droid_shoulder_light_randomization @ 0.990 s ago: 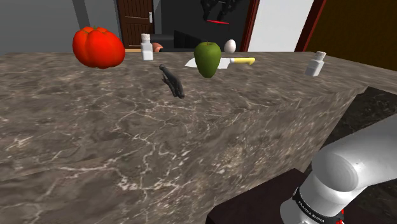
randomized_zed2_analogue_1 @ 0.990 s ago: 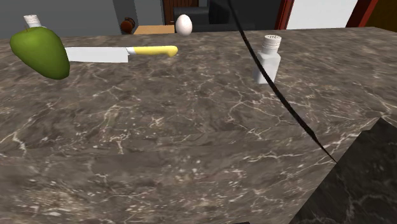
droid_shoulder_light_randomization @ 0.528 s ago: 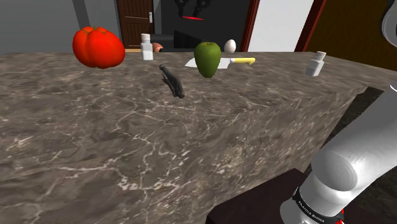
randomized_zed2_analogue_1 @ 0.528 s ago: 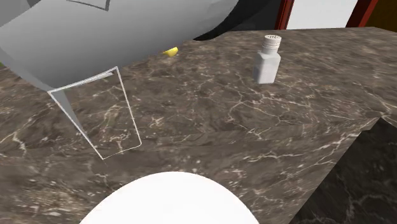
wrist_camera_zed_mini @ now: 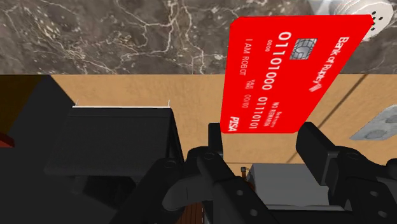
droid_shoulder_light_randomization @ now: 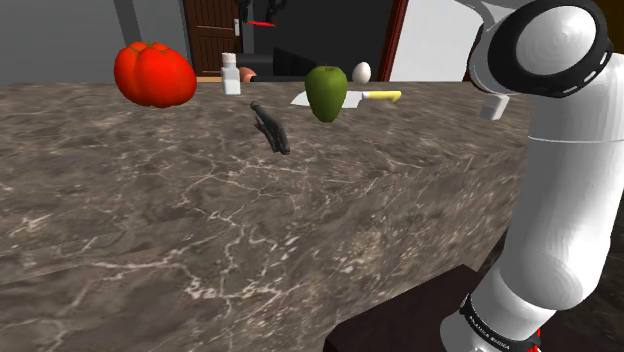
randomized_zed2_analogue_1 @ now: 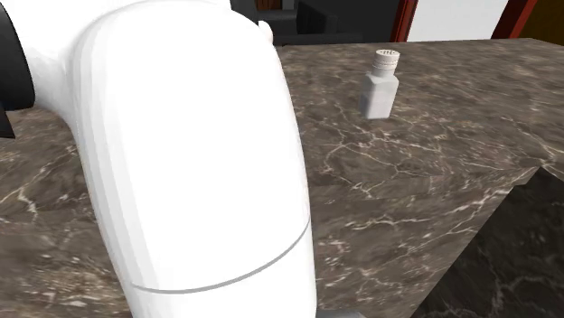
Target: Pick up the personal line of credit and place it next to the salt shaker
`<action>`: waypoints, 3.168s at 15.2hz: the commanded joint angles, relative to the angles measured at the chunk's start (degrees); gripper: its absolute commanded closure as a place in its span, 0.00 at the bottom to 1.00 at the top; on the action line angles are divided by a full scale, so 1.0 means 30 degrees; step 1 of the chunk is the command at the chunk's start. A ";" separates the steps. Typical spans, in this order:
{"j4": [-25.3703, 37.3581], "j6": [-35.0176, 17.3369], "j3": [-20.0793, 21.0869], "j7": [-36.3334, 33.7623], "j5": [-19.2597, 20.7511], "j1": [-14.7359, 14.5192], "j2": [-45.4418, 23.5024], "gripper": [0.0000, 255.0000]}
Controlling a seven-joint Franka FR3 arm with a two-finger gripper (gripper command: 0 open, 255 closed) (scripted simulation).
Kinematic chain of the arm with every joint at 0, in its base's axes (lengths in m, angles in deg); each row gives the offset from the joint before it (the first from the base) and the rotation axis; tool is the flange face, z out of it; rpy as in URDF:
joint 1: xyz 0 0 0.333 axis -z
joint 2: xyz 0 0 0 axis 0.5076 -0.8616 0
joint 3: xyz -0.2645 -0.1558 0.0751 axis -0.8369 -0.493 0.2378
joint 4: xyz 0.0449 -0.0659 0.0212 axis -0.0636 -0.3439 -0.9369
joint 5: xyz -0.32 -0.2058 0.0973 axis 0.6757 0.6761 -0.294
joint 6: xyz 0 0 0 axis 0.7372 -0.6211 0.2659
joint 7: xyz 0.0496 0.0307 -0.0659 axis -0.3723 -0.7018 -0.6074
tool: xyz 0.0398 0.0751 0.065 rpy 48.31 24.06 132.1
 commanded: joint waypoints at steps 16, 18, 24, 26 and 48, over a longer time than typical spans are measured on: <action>-0.6571 -0.4828 -0.0057 -0.1618 -0.0623 0.1583 0.1593 1.00; -0.7341 -0.5409 -0.0079 -0.1780 -0.0672 0.1741 0.1793 1.00; -0.9391 -0.7041 -0.0173 -0.2293 -0.0667 0.2083 0.2220 1.00; -1.0001 -0.7554 -0.0214 -0.2476 -0.0619 0.2159 0.2311 1.00; -1.0590 -0.6867 -0.0050 -0.2214 -0.1556 0.2261 0.3844 0.00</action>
